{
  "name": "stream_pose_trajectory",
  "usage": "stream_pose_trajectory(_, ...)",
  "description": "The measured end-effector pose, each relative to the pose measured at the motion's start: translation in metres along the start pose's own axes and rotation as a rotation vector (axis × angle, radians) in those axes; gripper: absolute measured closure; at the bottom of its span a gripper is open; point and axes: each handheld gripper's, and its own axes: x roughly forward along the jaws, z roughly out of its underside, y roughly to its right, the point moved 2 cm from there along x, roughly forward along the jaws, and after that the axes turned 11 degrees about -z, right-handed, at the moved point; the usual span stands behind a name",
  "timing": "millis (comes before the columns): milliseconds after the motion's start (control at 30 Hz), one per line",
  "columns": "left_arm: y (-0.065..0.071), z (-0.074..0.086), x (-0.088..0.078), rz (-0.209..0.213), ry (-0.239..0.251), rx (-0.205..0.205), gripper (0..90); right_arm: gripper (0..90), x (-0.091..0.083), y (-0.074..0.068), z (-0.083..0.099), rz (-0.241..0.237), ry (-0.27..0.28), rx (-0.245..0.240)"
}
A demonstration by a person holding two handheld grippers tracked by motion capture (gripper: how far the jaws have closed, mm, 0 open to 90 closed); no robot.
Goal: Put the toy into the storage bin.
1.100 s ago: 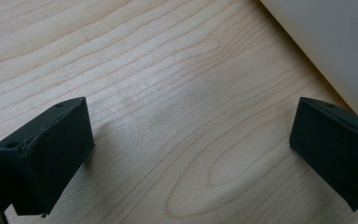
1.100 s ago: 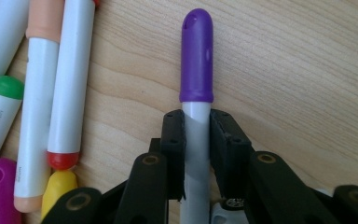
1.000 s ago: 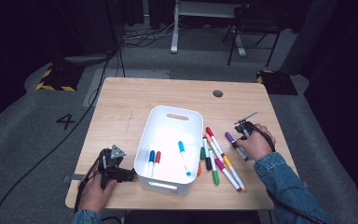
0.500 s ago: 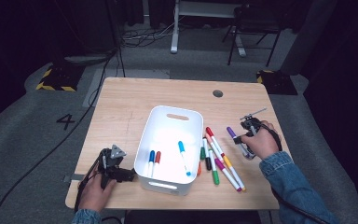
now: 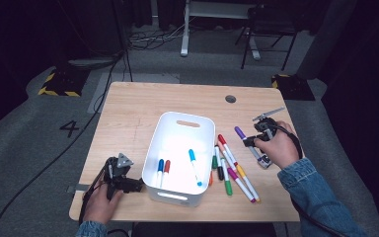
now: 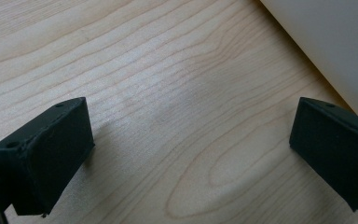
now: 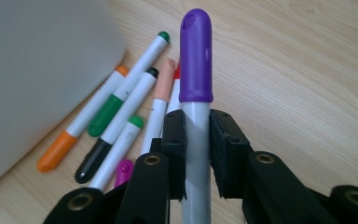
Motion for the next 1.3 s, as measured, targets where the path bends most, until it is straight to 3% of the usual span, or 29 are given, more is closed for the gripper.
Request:
stream_pose_trajectory(133,0.0,0.0,0.0,0.0,0.001,0.001,0.0,77.1,-0.005,-0.013,-0.006,-0.019,0.019,-0.028)
stream_pose_trajectory(567,0.0,0.0,0.0,-0.005,0.002,0.003,0.0,77.1,-0.017,-0.068,-0.031,-0.095,0.039,-0.189)
stream_pose_trajectory(900,0.0,0.0,0.0,-0.006,0.003,0.004,0.0,77.1,-0.014,-0.104,-0.05,-0.147,0.026,-0.237)
stream_pose_trajectory(1300,0.001,-0.002,0.001,0.016,0.009,0.037,0.0,77.1,-0.001,-0.139,-0.065,-0.212,0.015,-0.286)
